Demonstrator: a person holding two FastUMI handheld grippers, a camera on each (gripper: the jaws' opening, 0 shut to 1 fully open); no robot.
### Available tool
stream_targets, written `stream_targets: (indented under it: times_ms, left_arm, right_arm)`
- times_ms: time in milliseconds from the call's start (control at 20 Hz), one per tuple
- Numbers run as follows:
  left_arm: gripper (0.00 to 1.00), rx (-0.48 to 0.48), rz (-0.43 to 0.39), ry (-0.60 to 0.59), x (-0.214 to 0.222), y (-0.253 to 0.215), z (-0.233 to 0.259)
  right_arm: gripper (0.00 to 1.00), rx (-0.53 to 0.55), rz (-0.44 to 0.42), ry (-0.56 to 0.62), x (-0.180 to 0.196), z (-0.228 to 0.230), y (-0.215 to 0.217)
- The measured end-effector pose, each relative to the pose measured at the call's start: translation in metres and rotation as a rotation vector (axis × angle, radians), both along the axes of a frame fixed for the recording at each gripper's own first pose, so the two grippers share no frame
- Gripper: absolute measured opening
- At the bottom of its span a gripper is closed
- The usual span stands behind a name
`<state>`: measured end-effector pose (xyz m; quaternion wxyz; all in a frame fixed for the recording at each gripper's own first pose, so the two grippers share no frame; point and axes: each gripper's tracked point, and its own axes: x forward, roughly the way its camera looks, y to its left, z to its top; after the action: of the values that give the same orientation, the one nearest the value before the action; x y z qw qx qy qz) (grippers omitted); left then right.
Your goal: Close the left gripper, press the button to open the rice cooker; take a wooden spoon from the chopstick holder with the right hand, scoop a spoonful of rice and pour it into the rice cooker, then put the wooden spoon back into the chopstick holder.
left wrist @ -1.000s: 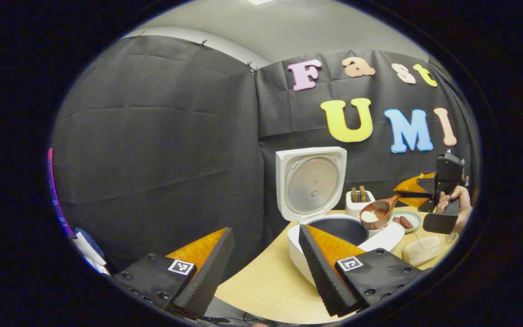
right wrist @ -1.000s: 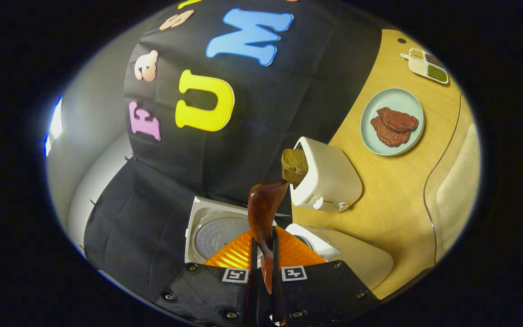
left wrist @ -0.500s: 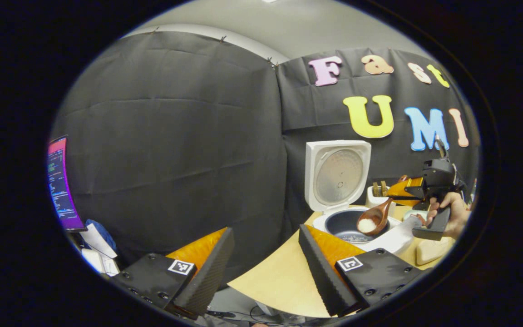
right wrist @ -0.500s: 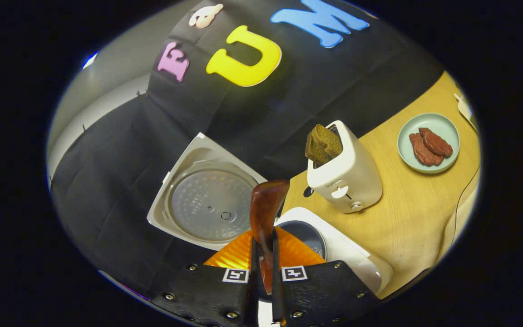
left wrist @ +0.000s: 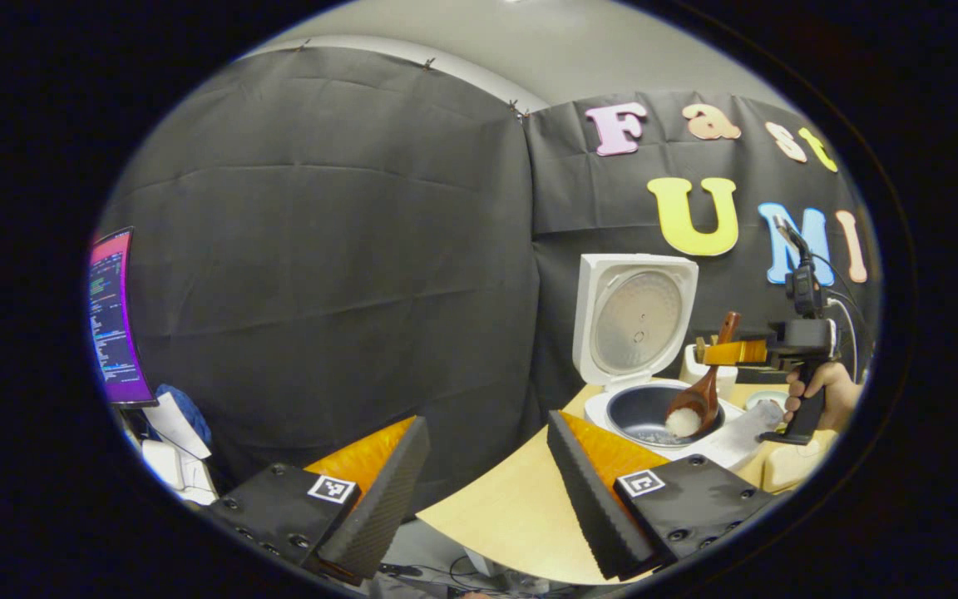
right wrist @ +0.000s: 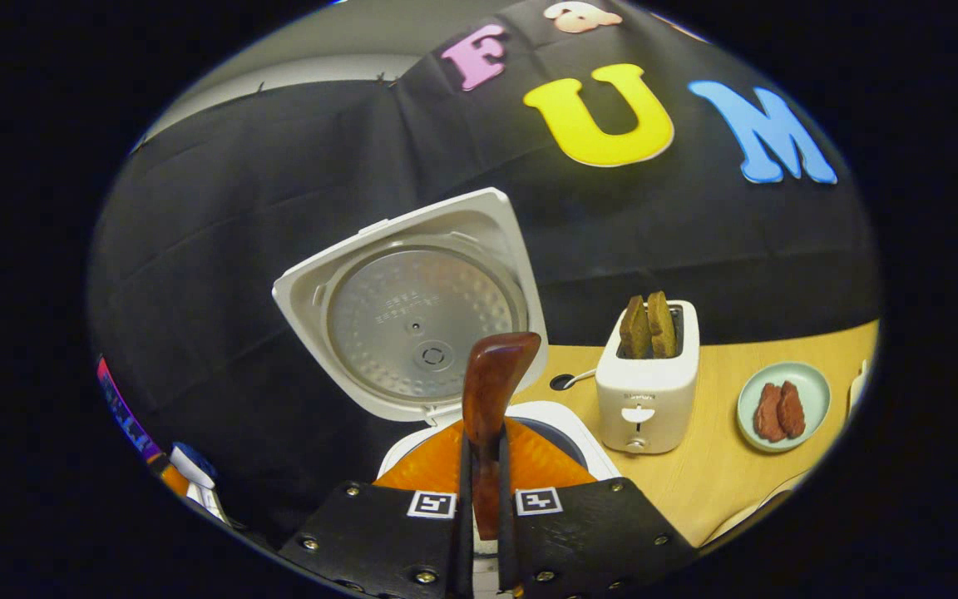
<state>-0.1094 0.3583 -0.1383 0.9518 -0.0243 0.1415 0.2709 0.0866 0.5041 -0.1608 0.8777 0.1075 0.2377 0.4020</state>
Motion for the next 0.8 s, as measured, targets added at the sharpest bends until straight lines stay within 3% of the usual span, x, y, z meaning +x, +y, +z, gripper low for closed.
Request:
stream_targets:
  times_ms: [250,550,650,800]
  left_arm:
    - [0.98,0.013,-0.019,-0.001,0.001,-0.001,0.000]
    - [1.00,0.012,-0.031,-0.009,0.002,-0.002,0.004]
    - [0.99,0.014,-0.041,-0.017,0.002,-0.004,0.007]
    - [1.00,0.020,-0.068,-0.032,0.002,-0.007,0.013]
  right_arm:
    - [0.12,-0.111,0.080,-0.240,-0.014,0.018,0.006]
    - [0.12,-0.146,0.065,-0.530,-0.006,0.061,-0.002]
    - [0.12,-0.136,0.064,-0.558,-0.009,0.074,-0.007]
    - [0.12,-0.093,0.063,-0.500,-0.007,0.084,-0.015]
